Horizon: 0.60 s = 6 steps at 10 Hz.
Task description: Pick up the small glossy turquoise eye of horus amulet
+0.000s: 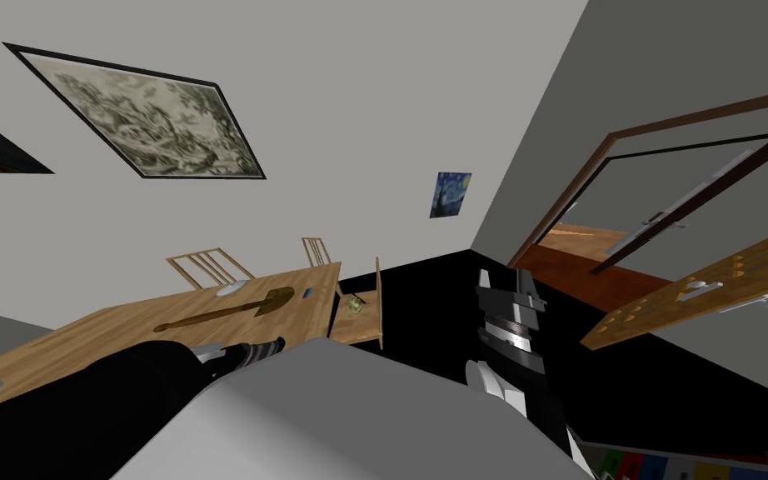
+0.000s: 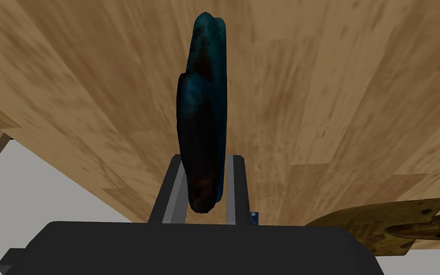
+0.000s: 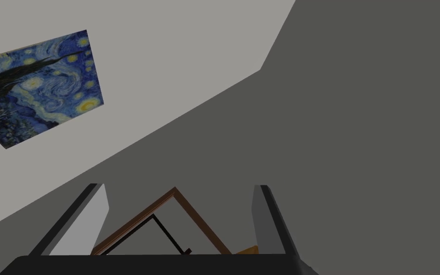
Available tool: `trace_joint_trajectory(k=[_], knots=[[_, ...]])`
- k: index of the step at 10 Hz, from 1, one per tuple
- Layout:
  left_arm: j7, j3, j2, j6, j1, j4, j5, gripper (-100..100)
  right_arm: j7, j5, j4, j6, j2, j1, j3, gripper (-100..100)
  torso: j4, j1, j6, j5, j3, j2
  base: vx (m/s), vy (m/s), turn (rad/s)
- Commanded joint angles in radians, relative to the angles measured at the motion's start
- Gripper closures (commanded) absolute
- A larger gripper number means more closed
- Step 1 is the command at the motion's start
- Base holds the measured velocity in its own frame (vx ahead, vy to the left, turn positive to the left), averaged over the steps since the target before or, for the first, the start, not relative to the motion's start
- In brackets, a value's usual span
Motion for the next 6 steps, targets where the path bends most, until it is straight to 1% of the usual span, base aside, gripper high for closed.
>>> trace_joint_trajectory(k=[1, 2, 4, 5, 6], knots=[[0.0, 0.0, 0.0, 0.0, 0.0, 0.0, 0.0, 0, 0.0, 0.0, 0.0, 0.0, 0.0, 0.0, 0.0, 0, 0.0, 0.0, 0.0, 0.0, 0.0, 0.0, 0.0, 0.0, 0.0], [0.007, -0.002, 0.032, 0.0, 0.003, -0.022, 0.013, 100, 0.0, 0.0, 0.0, 0.0, 0.0, 0.0, 0.0, 0, 0.0, 0.0, 0.0, 0.0, 0.0, 0.0, -0.009, -0.013, 0.082], [0.013, -0.001, 0.066, 0.0, 0.011, -0.048, 0.025, 100, 0.0, 0.0, 0.0, 0.0, 0.0, 0.0, 0.0, 0, 0.0, -0.002, -0.001, 0.0, 0.001, 0.001, -0.017, -0.025, 0.065], [0.011, 0.0, 0.055, 0.003, 0.009, -0.042, 0.021, 100, 0.0, 0.0, 0.0, 0.0, 0.0, 0.0, 0.0, 0, 0.0, -0.002, 0.0, 0.0, 0.001, 0.001, -0.007, -0.011, 0.011], [0.011, 0.0, 0.057, 0.004, 0.009, -0.043, 0.021, 0, 0.0, 0.0, 0.0, 0.0, 0.0, 0.0, 0.0, 0, 0.0, 0.0, 0.0, 0.001, 0.0, 0.001, 0.0, 0.0, 0.0]])
